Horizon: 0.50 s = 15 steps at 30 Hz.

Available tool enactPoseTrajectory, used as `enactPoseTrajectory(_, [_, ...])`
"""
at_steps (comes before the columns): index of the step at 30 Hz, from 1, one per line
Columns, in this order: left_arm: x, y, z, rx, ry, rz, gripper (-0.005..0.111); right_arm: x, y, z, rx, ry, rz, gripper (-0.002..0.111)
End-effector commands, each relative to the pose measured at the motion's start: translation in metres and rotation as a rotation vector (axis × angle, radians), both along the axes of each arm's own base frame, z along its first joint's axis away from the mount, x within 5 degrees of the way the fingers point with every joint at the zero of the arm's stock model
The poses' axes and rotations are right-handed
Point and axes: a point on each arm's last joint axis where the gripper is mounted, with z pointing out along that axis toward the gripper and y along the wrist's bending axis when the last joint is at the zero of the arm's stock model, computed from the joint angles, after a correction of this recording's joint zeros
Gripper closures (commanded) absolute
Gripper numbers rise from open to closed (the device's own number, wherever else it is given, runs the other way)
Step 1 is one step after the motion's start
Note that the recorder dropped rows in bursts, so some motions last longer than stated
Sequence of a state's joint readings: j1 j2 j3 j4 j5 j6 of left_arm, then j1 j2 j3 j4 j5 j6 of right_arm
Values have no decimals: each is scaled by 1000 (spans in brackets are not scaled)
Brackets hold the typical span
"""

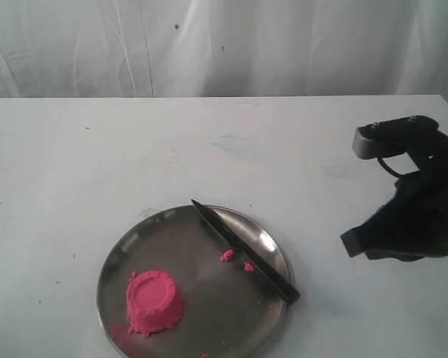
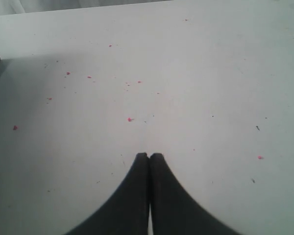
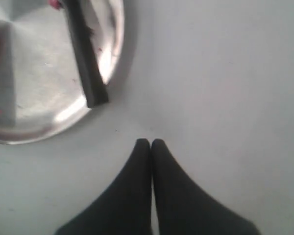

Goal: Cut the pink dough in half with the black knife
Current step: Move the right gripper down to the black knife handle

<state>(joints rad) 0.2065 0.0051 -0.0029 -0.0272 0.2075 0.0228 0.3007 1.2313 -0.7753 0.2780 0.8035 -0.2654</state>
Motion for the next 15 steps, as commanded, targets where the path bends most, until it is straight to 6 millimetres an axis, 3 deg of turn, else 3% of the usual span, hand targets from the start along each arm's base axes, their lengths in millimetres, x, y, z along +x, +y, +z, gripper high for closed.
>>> enactPoseTrajectory(1, [0, 0, -1, 2, -1, -1, 107, -5, 22, 6, 101, -47, 173, 106])
enactPoseTrajectory(8, [0, 0, -1, 2, -1, -1, 107, -12, 50, 2, 108, -85, 336, 79])
enactPoseTrajectory(11, [0, 0, -1, 2, -1, -1, 107, 0, 64, -10, 91, -147, 337, 62])
enactPoseTrajectory(15, [0, 0, -1, 2, -1, -1, 107, 14, 80, -30, 42, -141, 371, 56])
